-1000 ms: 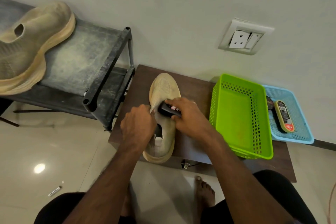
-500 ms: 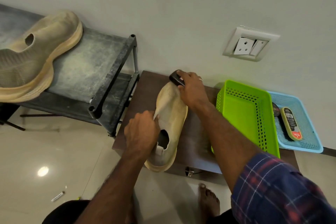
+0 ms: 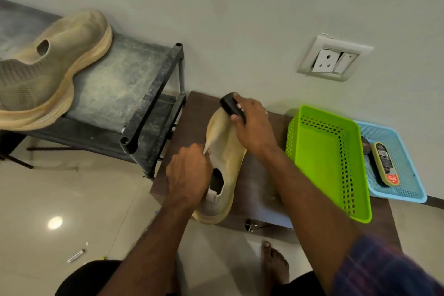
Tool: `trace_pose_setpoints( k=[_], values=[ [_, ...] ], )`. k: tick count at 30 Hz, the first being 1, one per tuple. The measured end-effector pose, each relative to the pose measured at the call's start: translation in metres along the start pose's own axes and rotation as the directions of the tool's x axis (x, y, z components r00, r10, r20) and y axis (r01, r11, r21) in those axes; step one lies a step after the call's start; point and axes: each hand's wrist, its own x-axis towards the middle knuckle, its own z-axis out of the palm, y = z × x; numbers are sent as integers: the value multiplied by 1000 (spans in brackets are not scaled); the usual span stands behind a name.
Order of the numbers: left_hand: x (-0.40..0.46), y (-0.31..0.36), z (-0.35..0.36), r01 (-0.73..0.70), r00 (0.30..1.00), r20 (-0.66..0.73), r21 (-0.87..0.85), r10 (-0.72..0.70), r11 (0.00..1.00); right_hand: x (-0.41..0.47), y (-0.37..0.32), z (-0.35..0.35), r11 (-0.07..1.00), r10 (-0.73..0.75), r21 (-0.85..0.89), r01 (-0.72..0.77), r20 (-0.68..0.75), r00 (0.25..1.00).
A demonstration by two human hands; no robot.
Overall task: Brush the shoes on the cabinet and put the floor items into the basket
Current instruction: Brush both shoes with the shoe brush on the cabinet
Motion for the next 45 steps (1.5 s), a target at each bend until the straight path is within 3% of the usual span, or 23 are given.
trace_pose_setpoints(
  k=[2,6,9,11,13,15,17,19,21,23,25,28,31,33,35,39,42,43,45],
  values=[
    [3,-1,0,7,1000,-11,-19,-7,1000,-44,-2,4,998,-68,15,67,94,993],
    [-1,-2,2,1,1000,-5,17,-1,1000,-99,-5,-5,972,79,-233,-30,203,976],
    [-5,0,3,10,1000,-21,5,-9,1000,-107,-20,-31,935,84,-351,50,356,931],
    [-4,-1,4,10,999,-34,-7,-10,1000,-109,-22,-51,975,40,-210,72,484,874],
    [0,-3,4,-13,999,-46,-25,12,1000,-113,-16,-65,998,52,3,-63,526,849],
    [0,-1,1,-66,995,-78,-70,61,995,-113,-8,-62,970,96,172,-172,380,920],
    [-4,-2,-4,-66,997,-49,-240,56,969,-115,-7,-41,883,156,390,-263,284,946],
    [-10,-6,-7,54,998,35,-432,-43,900,-121,-9,-18,827,174,498,-262,216,961],
    [-22,-16,-9,263,964,113,-530,-240,806,-125,-10,-7,868,155,454,-203,140,978],
    [-37,-27,-6,462,886,271,-594,-377,659,-123,-10,-4,900,140,404,-165,91,986],
    [-60,-27,-1,626,779,504,-596,-373,503,-125,-10,-4,898,149,409,-164,68,986],
    [-79,-18,10,698,716,627,-624,-309,352,-128,-12,-3,877,185,434,-207,92,978],
    [-80,-12,12,616,785,546,-741,-294,269,-132,-10,-2,775,250,573,-267,110,962],
    [-77,-11,10,490,867,413,-804,-278,336,-135,-7,-1,692,284,652,-311,150,947],
    [-78,-8,8,335,940,254,-808,-227,485,-139,-5,-2,635,283,692,-343,204,937],
    [-77,-13,8,176,984,117,-714,-133,678,-143,-2,-1,538,304,751,-382,250,919],
    [-71,-20,2,32,990,-95,-591,-108,806,-149,-14,-9,777,396,563,-280,-92,913],
    [-69,-23,-1,-6,984,-153,-553,-94,833,-152,-20,-14,852,349,479,-212,-218,911],
    [-69,-26,-6,-25,977,-194,-518,-89,855,-159,-33,-26,961,96,277,8,-362,927]
  ],
)
